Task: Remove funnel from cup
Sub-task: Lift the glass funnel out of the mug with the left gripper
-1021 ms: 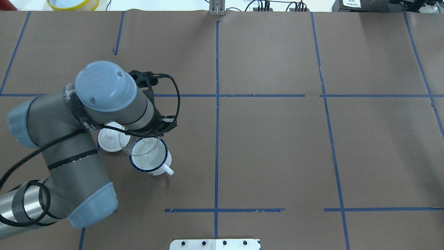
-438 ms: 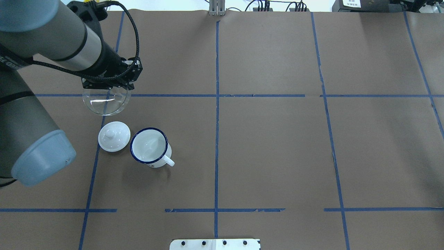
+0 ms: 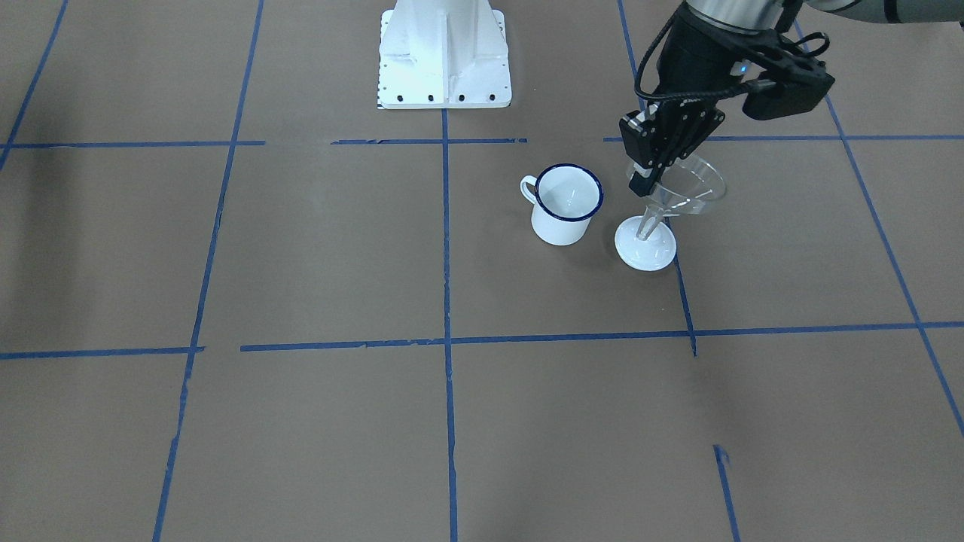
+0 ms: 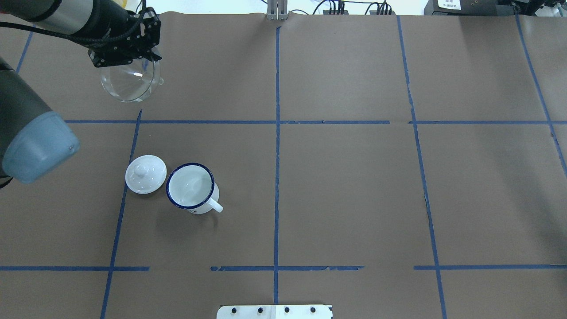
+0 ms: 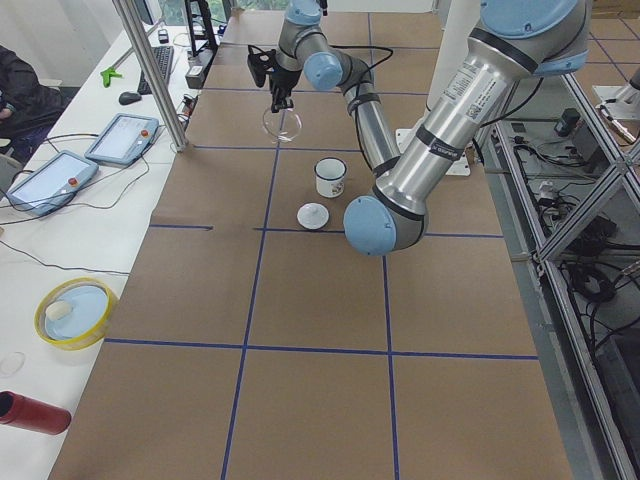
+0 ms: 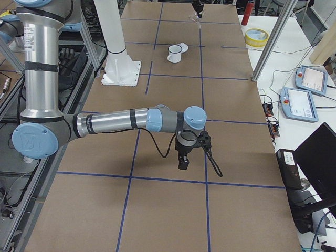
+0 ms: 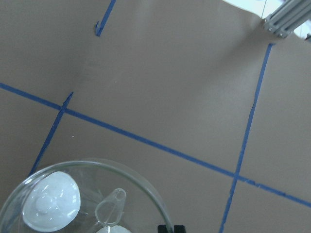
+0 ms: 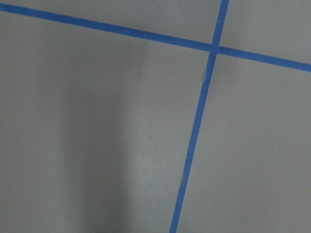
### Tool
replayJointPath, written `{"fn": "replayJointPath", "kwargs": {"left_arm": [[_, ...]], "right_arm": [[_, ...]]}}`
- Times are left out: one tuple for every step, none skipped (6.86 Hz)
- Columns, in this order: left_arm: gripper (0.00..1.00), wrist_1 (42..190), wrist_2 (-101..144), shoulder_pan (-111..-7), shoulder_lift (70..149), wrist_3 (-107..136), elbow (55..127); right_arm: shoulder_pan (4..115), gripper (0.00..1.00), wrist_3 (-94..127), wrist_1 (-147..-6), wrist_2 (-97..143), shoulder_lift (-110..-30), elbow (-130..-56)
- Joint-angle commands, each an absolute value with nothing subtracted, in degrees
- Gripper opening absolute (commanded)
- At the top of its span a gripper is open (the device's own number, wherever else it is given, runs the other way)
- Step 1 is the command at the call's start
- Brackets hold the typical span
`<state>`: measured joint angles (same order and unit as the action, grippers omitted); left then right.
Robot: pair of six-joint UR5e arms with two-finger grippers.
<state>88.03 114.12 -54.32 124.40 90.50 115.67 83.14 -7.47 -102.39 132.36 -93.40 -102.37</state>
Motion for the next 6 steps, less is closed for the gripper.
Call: {"fn": "replayJointPath", "kwargs": {"left_arm": [[0.0,105.74,106.93,-55.46,122.09,104.61,108.67],[0.0,114.87,101.48,-55.37,120.78,110.94,104.54],[0.0,121.75,94.73,-54.59,119.8,117.97,100.06],[0.0,127.38,87.0,-51.36,118.92,124.04,96.19],[0.0,129.01,78.48,-46.54,118.05,126.97,94.67],[0.0,129.11,74.14,-44.15,118.04,131.35,92.74]], "right_arm": [[83.14,1.0,-7.47,-102.48,132.36,-93.43,-102.39],[83.14,1.0,-7.47,-102.39,132.36,-93.43,-102.39],[83.14,1.0,-7.47,-102.39,132.36,-93.34,-102.39],[83.14,1.0,-7.47,-102.39,132.36,-93.43,-102.39],[83.14,1.0,-7.47,-102.39,132.36,-93.43,-102.39],[83.14,1.0,-7.47,-102.39,132.36,-93.34,-102.39]]}}
